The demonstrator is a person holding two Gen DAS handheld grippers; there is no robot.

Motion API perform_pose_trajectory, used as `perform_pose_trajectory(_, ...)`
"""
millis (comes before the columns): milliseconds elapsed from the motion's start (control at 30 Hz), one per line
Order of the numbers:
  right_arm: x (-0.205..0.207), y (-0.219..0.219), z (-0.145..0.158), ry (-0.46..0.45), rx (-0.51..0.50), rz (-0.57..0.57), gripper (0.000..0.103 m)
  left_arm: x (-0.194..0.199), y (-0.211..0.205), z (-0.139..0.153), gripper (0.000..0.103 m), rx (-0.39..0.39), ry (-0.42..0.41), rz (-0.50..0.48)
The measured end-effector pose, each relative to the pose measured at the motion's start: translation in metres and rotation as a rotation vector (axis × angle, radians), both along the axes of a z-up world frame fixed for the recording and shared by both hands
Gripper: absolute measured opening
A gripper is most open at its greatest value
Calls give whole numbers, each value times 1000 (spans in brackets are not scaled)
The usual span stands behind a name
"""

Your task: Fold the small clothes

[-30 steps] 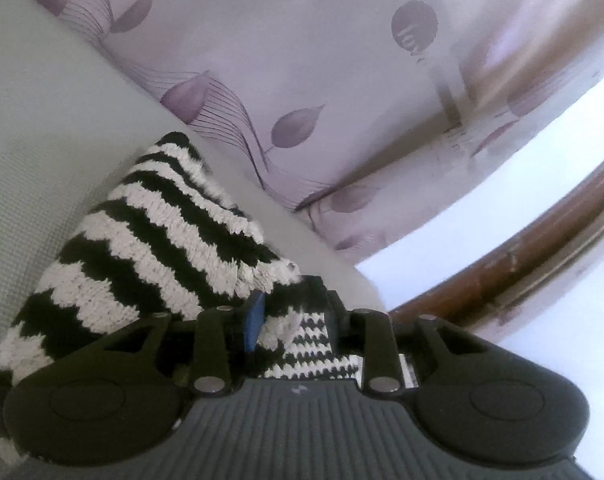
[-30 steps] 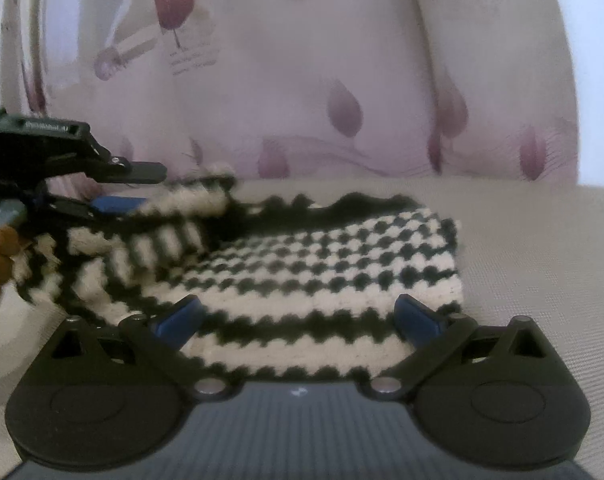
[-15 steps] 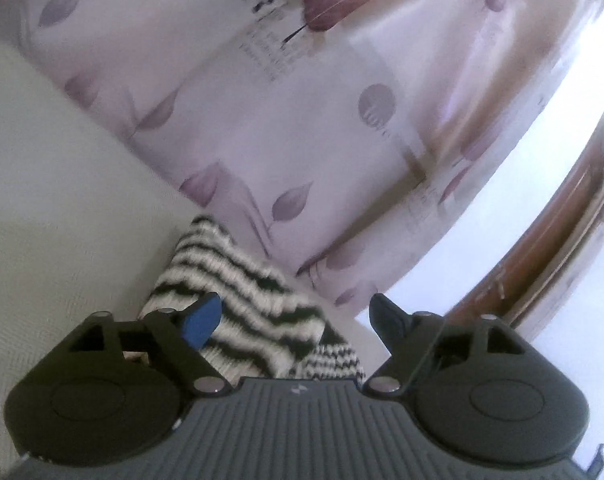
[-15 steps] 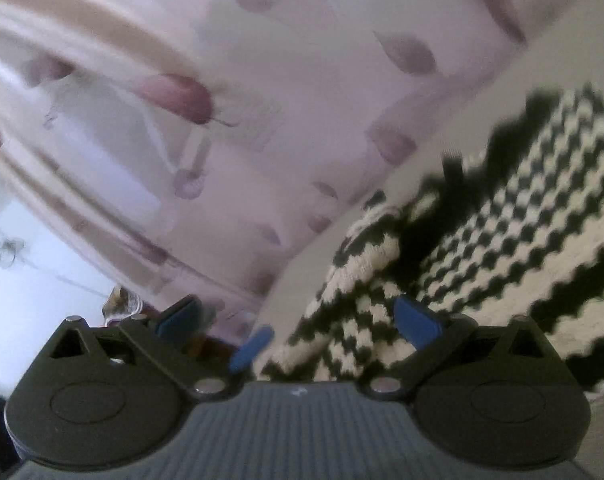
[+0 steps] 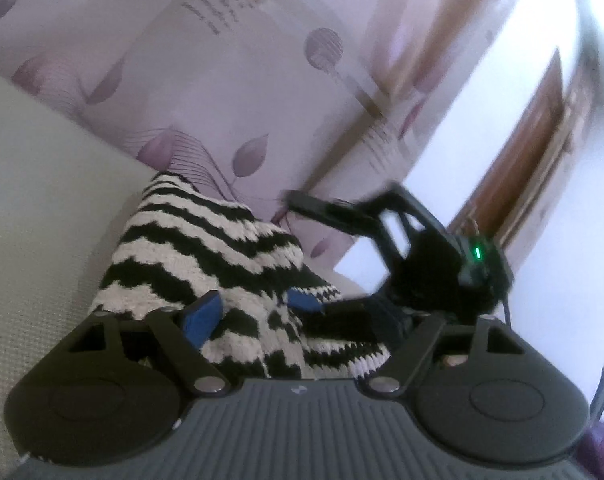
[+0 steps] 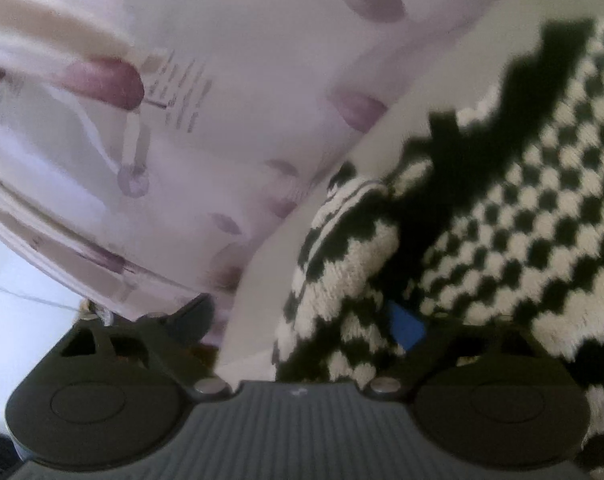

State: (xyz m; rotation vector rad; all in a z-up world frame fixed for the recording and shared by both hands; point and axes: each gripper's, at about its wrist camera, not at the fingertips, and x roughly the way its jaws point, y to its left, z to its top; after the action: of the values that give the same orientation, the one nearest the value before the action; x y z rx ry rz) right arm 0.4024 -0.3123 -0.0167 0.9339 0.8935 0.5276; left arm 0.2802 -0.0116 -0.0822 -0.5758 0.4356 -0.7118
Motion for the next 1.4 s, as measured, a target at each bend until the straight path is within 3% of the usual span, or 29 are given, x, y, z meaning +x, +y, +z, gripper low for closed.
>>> perform_pose_trajectory(67, 3, 10, 6, -21, -78, 14, 66, -5, -3, 0, 84, 38, -27, -5)
perform_pose_trajectory(133, 1, 16, 13, -52, -156, 18, 38, -5, -8, 1, 88, 49, -42, -9)
perform_pose_trajectory(200, -2, 17, 16, -69, -219, 1, 30, -6, -9, -1, 88, 41, -43, -7)
perform_pose_trajectory(367, -7, 1, 4, -21, -131, -20, 32, -7, -7, -1, 91, 36, -45, -10)
perform_pose_trajectory(400, -9, -5, 2, -2, -97, -41, 38, -8, -7, -1, 91, 39, -47, -10)
perform_pose_trajectory(467, -9, -12, 1, 17, -62, -88, 61, -6, -6, -1, 92, 33, -45, -10)
perform_pose_trajectory(500, -9, -15, 1, 21, -60, -100, 80, -5, -6, -1, 92, 28, -44, -9)
perform_pose_trajectory(533, -9, -16, 0, 32, -66, -109, 87, -4, -5, -1, 92, 22, -42, -8)
perform_pose_trajectory(700, -12, -9, -5, 126, 30, -59, 87, -3, 0, -2, 92, -4, -30, -7)
perform_pose_trajectory(767, -18, -7, -4, 138, 119, -44, 87, -3, 1, -2, 93, -7, -29, -6)
perform_pose_trajectory(967, -30, -5, 20, 35, 239, -15, 87, -3, 0, -2, 96, -12, -32, -1)
perform_pose_trajectory(1100, -19, -1, 18, 62, 94, -31, 88, -4, -2, -2, 97, -3, -37, -3)
perform_pose_trajectory(1167, -16, 2, 9, 82, 106, -22, 88, -4, -3, -2, 98, 2, -42, -3)
perform_pose_trajectory(1267, -12, 11, 12, 42, 59, -20, 87, -4, -3, -2, 98, 2, -44, -3)
perform_pose_trajectory(1300, -11, 15, 15, 26, 41, -25, 84, -4, -3, -2, 98, -1, -44, -3)
perform_pose_trajectory(1367, -7, 24, 22, -22, -32, -16, 58, -5, -2, -3, 98, -5, -47, 4)
perform_pose_trajectory(1400, -5, 30, 23, -30, -88, -1, 39, -5, -2, -3, 98, -8, -46, 7)
